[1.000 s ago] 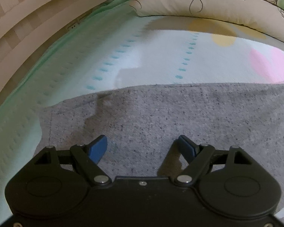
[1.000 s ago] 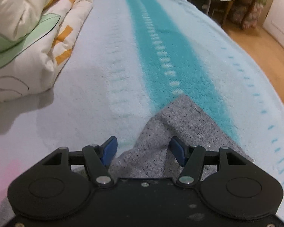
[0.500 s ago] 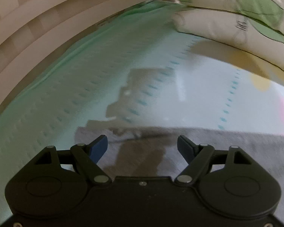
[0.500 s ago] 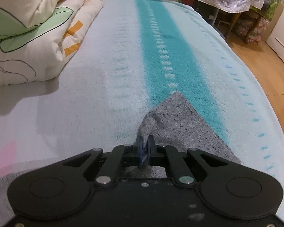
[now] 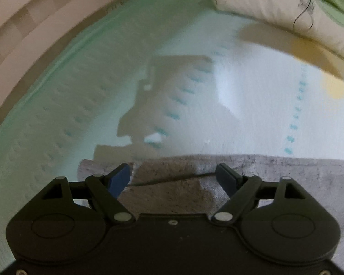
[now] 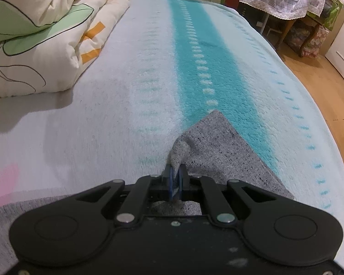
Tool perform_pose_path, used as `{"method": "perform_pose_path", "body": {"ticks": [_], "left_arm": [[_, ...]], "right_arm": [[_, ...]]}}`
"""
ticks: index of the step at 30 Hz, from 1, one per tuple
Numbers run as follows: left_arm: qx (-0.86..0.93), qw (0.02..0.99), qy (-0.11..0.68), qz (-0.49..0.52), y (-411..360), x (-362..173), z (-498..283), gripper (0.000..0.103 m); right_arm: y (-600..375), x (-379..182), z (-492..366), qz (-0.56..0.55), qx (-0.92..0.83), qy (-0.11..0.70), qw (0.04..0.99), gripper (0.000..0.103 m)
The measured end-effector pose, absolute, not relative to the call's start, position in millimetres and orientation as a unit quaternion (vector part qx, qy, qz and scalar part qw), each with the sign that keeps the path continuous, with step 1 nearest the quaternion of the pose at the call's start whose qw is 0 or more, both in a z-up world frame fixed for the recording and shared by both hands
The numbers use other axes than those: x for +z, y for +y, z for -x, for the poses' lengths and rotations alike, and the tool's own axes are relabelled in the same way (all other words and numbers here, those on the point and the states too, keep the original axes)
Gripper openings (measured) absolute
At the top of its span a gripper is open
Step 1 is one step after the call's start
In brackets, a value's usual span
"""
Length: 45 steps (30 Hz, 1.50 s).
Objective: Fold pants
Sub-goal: 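Close the left tool on the waistband while the right tool holds the hem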
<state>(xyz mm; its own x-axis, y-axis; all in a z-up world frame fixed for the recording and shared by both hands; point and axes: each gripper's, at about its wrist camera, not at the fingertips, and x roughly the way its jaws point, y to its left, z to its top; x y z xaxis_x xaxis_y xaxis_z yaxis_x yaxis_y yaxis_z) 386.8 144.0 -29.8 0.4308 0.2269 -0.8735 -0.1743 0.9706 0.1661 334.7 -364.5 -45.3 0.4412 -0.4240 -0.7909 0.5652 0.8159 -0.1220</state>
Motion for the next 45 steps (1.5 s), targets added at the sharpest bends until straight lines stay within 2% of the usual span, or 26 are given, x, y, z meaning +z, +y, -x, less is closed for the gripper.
{"method": "perform_pose_path", "body": {"ticks": [7, 8, 9, 10, 11, 12, 15, 20, 31, 39, 45], "left_arm": [[0.134, 0.829, 0.543, -0.005, 149.9, -52.9, -404.3, 0.084], [0.131, 0.835, 0.535, -0.008, 149.6, -54.9, -402.6, 0.078], [0.118, 0.844, 0.523, 0.003, 150.5, -53.9, -398.8, 0.059], [0.103, 0.849, 0.517, 0.02, 151.3, -52.2, -395.3, 0.05], [0.1, 0.855, 0.509, 0.022, 149.7, -49.4, -391.4, 0.01], [0.104, 0.854, 0.51, 0.008, 147.1, -49.1, -390.5, 0.001], [0.1, 0.857, 0.506, -0.014, 144.1, -47.2, -388.3, 0.001], [0.101, 0.866, 0.49, 0.015, 149.4, -33.6, -379.5, 0.001], [0.079, 0.884, 0.461, 0.006, 143.2, 11.0, -342.2, 0.001], [0.069, 0.894, 0.443, -0.01, 131.4, 42.7, -299.0, 0.0], [0.055, 0.901, 0.431, -0.017, 154.0, 66.4, -250.7, 0.0]], "right_arm": [[-365.2, -45.1, -334.0, -0.084, -0.291, 0.44, 0.845, 0.005], [-364.8, -45.3, -334.3, -0.083, -0.293, 0.44, 0.845, 0.005], [-364.1, -45.4, -334.5, -0.081, -0.293, 0.44, 0.845, 0.005], [-363.2, -45.5, -334.7, -0.078, -0.293, 0.439, 0.846, 0.005], [-362.4, -45.6, -334.4, -0.075, -0.293, 0.439, 0.846, 0.005], [-361.5, -45.4, -333.9, -0.073, -0.293, 0.438, 0.847, 0.005], [-361.4, -42.6, -330.0, -0.08, -0.294, 0.432, 0.849, 0.005], [-362.3, -30.8, -318.7, -0.091, -0.287, 0.418, 0.857, 0.005], [-356.3, 3.9, -282.5, -0.11, -0.275, 0.402, 0.866, 0.005], [-346.7, 38.0, -225.8, -0.124, -0.266, 0.382, 0.876, 0.005], [-342.4, 62.3, -167.5, -0.141, -0.266, 0.367, 0.88, 0.005]]}}
